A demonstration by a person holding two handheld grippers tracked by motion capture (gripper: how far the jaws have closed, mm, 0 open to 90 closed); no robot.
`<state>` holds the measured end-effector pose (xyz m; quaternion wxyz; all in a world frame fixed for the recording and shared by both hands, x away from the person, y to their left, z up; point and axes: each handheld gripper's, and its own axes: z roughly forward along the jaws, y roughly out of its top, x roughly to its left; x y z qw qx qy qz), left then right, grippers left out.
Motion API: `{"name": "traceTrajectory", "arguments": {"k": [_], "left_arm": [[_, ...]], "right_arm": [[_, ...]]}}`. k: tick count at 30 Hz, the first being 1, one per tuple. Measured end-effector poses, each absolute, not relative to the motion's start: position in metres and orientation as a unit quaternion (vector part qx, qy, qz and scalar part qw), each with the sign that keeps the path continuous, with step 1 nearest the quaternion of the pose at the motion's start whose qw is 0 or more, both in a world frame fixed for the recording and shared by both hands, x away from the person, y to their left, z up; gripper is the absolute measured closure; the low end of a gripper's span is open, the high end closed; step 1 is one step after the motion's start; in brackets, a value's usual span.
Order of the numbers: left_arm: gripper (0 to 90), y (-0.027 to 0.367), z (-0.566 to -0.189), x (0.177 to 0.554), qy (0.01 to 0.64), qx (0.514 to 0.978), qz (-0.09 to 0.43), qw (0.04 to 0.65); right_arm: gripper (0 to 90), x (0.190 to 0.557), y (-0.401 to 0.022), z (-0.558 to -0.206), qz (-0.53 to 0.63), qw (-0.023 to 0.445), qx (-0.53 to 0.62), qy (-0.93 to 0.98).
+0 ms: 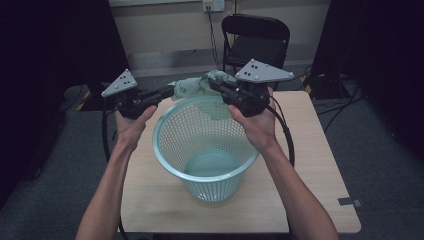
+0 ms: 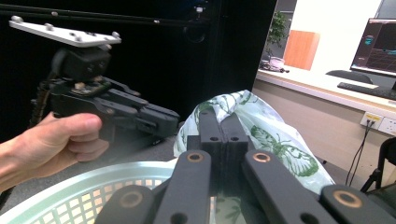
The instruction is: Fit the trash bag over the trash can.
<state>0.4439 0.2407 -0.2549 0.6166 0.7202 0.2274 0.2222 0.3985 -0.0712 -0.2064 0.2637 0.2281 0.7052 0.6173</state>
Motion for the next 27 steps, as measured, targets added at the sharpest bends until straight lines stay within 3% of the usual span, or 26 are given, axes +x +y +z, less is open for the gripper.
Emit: {"name": "traceTrajectory", "arguments": {"k": [1,3,4,5,6,7,9,10,11,12,13,14,27], "left_arm": [[88.4,0.241,-0.253,0.442,0.221,0.72,0.22,0.62],[66.6,0.239,-0.25,0.439,0.22,0.713,0.221,0.628],[66.6,0.237,-0.248,0.439,0.221,0.708,0.227,0.632],[39.1,0.235,-0.247,0.44,0.225,0.703,0.231,0.634],[39.1,0.232,-0.246,0.441,0.225,0.703,0.238,0.631],[29.7,0.228,-0.246,0.446,0.232,0.701,0.231,0.634],[28.6,0.227,-0.247,0.451,0.24,0.698,0.222,0.637],[31.8,0.226,-0.248,0.453,0.247,0.7,0.223,0.632],[49.1,0.226,-0.249,0.455,0.244,0.705,0.221,0.628],[78.5,0.227,-0.25,0.454,0.234,0.707,0.211,0.633],[86.5,0.227,-0.25,0.454,0.234,0.707,0.211,0.633],[89.8,0.228,-0.249,0.448,0.222,0.713,0.209,0.631],[90.0,0.218,-0.199,0.39,0.132,0.71,0.19,0.665]], "right_arm": [[90.0,0.399,-0.071,-0.206,0.617,0.264,0.228,0.705],[90.0,0.399,-0.07,-0.203,0.619,0.266,0.226,0.704],[90.0,0.399,-0.069,-0.202,0.619,0.266,0.225,0.703],[90.0,0.398,-0.066,-0.198,0.622,0.266,0.22,0.702],[90.0,0.398,-0.066,-0.198,0.622,0.266,0.22,0.702],[90.0,0.396,-0.064,-0.194,0.626,0.267,0.216,0.7],[90.0,0.396,-0.063,-0.193,0.628,0.267,0.215,0.699],[90.0,0.396,-0.063,-0.192,0.63,0.265,0.214,0.698],[90.0,0.396,-0.062,-0.192,0.631,0.266,0.213,0.697],[90.0,0.397,-0.064,-0.194,0.631,0.263,0.214,0.698],[90.0,0.397,-0.064,-0.194,0.631,0.263,0.214,0.698],[90.0,0.396,-0.068,-0.197,0.629,0.262,0.215,0.7],[90.0,0.404,-0.091,-0.205,0.627,0.256,0.237,0.697]]}}
